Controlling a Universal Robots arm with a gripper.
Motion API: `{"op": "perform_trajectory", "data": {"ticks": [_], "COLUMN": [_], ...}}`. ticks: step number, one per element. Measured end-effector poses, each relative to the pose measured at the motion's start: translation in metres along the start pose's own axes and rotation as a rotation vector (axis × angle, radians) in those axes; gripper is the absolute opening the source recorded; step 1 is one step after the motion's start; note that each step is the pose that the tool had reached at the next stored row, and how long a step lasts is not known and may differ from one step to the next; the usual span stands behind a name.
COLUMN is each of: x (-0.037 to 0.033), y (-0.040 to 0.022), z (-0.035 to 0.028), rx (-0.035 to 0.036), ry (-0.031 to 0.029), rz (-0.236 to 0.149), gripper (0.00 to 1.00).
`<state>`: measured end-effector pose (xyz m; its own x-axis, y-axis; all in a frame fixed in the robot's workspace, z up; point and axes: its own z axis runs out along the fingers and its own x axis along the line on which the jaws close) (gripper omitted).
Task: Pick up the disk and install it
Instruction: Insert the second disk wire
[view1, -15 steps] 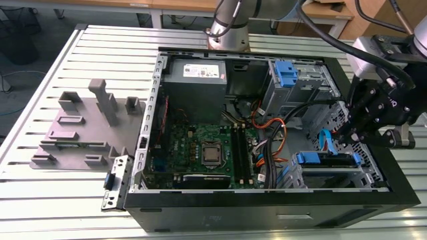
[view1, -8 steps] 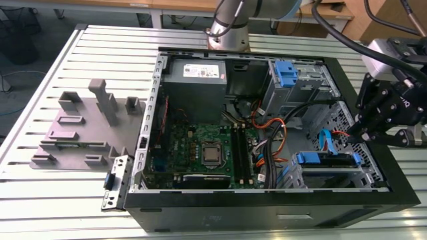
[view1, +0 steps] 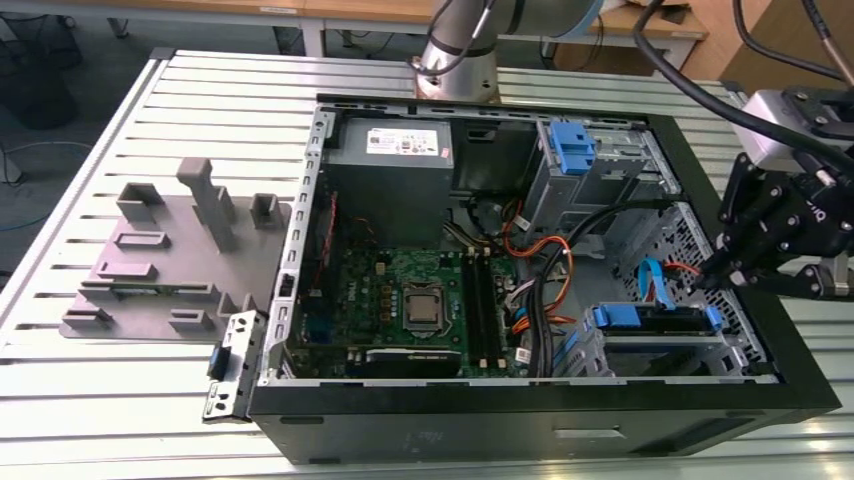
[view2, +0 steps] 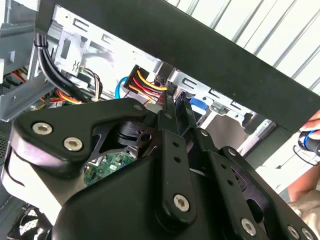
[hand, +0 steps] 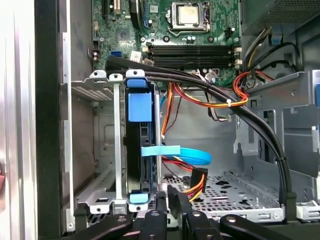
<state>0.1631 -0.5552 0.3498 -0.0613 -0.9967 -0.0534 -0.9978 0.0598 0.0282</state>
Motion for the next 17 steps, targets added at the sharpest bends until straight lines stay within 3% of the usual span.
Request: {"op": "perform_trajectory", "data": {"ticks": [8,14,16,17], "x": [-0.0002,-0.0004,-0.0004,-0.0004], "y": [-0.0001,-0.0001,-0.0001,-0.0001], "z": [0.0066,0.0071,0.0073,0.0073], "rx": [-0.0006,-0.0007,-0.0007,-0.0007], "ry": [0.0003,0.0003,0.0002,0.0003], "rz": [-0.001,-0.002,-0.002,-0.002], "gripper": [0.24,0.24,0.22,0.16]}}
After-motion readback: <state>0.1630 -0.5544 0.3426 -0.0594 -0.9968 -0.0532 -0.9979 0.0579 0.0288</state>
